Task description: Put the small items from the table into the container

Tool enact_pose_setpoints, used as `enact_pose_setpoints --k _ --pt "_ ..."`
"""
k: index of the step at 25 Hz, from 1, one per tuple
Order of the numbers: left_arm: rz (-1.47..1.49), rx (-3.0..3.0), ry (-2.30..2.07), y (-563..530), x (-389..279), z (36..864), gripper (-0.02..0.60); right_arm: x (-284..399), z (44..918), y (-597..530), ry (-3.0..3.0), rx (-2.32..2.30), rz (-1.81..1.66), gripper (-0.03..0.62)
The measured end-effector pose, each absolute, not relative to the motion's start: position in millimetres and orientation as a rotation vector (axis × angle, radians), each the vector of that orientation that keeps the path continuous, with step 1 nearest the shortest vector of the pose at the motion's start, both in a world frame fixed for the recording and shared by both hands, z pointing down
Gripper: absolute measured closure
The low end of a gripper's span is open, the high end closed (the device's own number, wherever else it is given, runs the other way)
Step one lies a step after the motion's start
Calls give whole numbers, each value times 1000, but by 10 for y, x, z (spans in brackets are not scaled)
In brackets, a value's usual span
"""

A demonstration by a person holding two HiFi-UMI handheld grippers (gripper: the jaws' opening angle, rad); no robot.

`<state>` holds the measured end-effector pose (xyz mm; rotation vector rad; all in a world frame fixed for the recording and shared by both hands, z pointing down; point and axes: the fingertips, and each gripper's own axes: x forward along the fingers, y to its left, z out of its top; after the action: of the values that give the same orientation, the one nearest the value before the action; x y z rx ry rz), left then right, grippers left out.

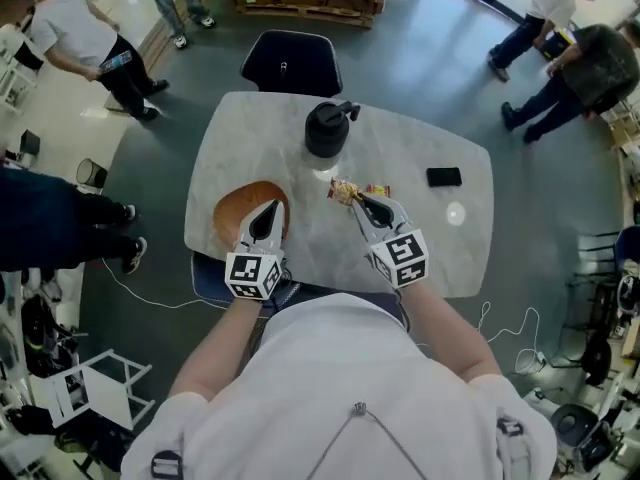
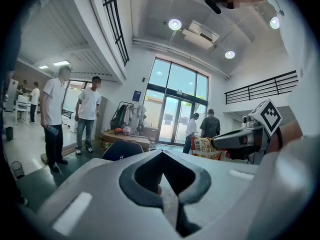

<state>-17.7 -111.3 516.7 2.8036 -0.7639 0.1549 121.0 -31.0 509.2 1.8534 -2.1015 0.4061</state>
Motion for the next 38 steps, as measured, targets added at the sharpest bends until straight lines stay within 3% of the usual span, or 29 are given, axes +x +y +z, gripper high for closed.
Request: enact_pose_setpoints --k 12,22,24,28,33,38 --pt "176 2360 -1406 -1264 -2182 5617 580 -443 6655 -1560 -2096 945 601 540" --pt "176 2087 -1626 -696 -3186 5980 580 -993 7788 -2029 -1878 851 690 526" --pt "174 2073 -1632 -670 -3243 5993 580 -1019 7815 -2076 -1879 864 685 513" --pt "162 2120 -1582 -762 -3193 5959 580 -1103 7713 -2084 -1914 870 666 423" --pt "154 2261 -1456 -1007 -2835 5809 580 -1046 7112 -2004 -2070 980 615 417" --pt "170 2480 -1212 -1409 -2068 5581 580 -520 6062 -1744 -2242 1220 463 397"
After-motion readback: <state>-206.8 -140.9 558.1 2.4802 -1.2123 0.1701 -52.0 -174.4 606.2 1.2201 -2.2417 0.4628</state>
